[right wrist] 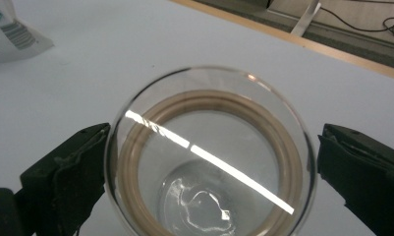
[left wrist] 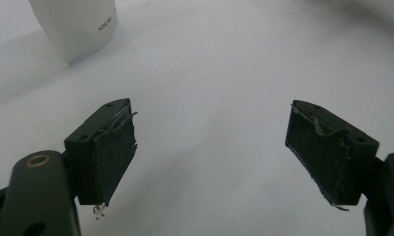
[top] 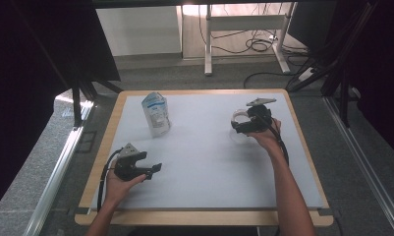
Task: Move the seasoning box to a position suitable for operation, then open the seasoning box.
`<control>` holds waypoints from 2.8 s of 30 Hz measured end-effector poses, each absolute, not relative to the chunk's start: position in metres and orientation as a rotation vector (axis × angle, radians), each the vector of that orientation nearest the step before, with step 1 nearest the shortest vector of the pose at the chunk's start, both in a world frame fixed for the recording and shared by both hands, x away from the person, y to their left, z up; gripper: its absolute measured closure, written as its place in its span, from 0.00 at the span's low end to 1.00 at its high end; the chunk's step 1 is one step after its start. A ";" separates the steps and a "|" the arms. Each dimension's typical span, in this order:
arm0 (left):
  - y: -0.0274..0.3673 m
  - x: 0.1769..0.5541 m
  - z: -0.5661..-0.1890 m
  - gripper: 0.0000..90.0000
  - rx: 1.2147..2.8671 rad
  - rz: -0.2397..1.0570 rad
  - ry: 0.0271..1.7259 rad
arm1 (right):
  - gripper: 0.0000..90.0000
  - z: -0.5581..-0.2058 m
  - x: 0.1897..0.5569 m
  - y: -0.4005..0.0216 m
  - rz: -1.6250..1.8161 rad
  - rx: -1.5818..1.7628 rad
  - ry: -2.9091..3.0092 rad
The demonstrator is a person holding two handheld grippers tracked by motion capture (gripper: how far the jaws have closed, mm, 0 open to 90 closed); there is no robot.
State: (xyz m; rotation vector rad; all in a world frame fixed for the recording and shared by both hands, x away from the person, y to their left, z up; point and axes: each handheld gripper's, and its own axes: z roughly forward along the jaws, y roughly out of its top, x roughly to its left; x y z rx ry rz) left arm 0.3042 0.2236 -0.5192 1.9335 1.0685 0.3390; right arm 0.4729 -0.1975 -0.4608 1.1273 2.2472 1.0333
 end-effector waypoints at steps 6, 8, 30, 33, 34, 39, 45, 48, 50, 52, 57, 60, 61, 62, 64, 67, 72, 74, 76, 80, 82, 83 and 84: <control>0.223 0.305 -0.521 0.21 1.937 0.338 1.070 | 0.03 -0.467 0.477 -0.195 1.020 1.120 2.276; 0.223 0.305 -0.521 0.21 1.938 0.339 1.070 | 0.06 -0.470 0.479 -0.194 1.013 1.109 2.295; 0.223 0.305 -0.522 0.21 1.938 0.339 1.080 | 0.13 -0.459 0.459 -0.193 1.056 1.042 2.343; 0.223 0.305 -0.522 0.21 1.941 0.340 1.081 | 0.13 -0.455 0.446 -0.190 1.054 0.999 2.353; 0.223 0.305 -0.522 0.21 1.941 0.340 1.081 | 0.13 -0.455 0.446 -0.190 1.054 0.999 2.353; 0.223 0.305 -0.522 0.21 1.943 0.343 1.079 | 0.13 -0.455 0.424 -0.187 1.048 0.964 2.386; 0.223 0.305 -0.522 0.21 1.944 0.344 1.082 | 0.13 -0.459 0.409 -0.184 1.065 0.930 2.419; 0.223 0.304 -0.522 0.21 1.947 0.345 1.082 | 0.13 -0.463 0.404 -0.180 1.061 0.906 2.446; 0.224 0.304 -0.522 0.21 1.947 0.347 1.081 | 0.13 -0.466 0.399 -0.176 1.068 0.885 2.472; 0.224 0.304 -0.522 0.21 1.945 0.346 1.086 | 0.13 -0.466 0.398 -0.176 1.068 0.877 2.480; 0.226 0.304 -0.524 0.21 1.947 0.349 1.095 | 0.13 -0.472 0.397 -0.174 1.052 0.854 2.510; 0.227 0.305 -0.524 0.21 1.945 0.347 1.096 | 0.12 -0.473 0.398 -0.175 1.071 0.865 2.513; 0.227 0.305 -0.525 0.21 1.946 0.348 1.095 | 0.12 -0.473 0.398 -0.175 1.073 0.864 2.516; 0.227 0.305 -0.525 0.21 1.946 0.350 1.093 | 0.11 -0.473 0.398 -0.175 1.075 0.871 2.516; 0.227 0.305 -0.524 0.21 1.950 0.354 1.089 | 0.06 -0.465 0.394 -0.174 1.094 0.875 2.448; 0.227 0.305 -0.522 0.21 1.943 0.358 1.085 | 0.06 -0.454 0.390 -0.175 1.138 0.883 2.403; 0.227 0.305 -0.517 0.21 1.938 0.371 1.074 | 0.08 -0.431 0.380 -0.191 1.253 0.904 2.296; 0.227 0.305 -0.518 0.21 1.936 0.367 1.078 | 0.12 -0.430 0.378 -0.195 1.274 0.915 2.277; 0.226 0.306 -0.518 0.21 1.938 0.369 1.079 | 0.25 -0.427 0.372 -0.204 1.318 0.914 2.226; 0.225 0.305 -0.517 0.21 1.937 0.373 1.076 | 0.52 -0.425 0.361 -0.222 1.408 0.956 2.125; 0.224 0.305 -0.516 0.21 1.936 0.375 1.075 | 0.66 -0.426 0.357 -0.229 1.421 0.973 2.099; 0.223 0.305 -0.515 0.21 1.936 0.378 1.072 | 0.72 -0.426 0.355 -0.232 1.414 0.984 2.090; 0.223 0.305 -0.515 0.21 1.936 0.380 1.070 | 0.78 -0.427 0.353 -0.234 1.399 0.989 2.080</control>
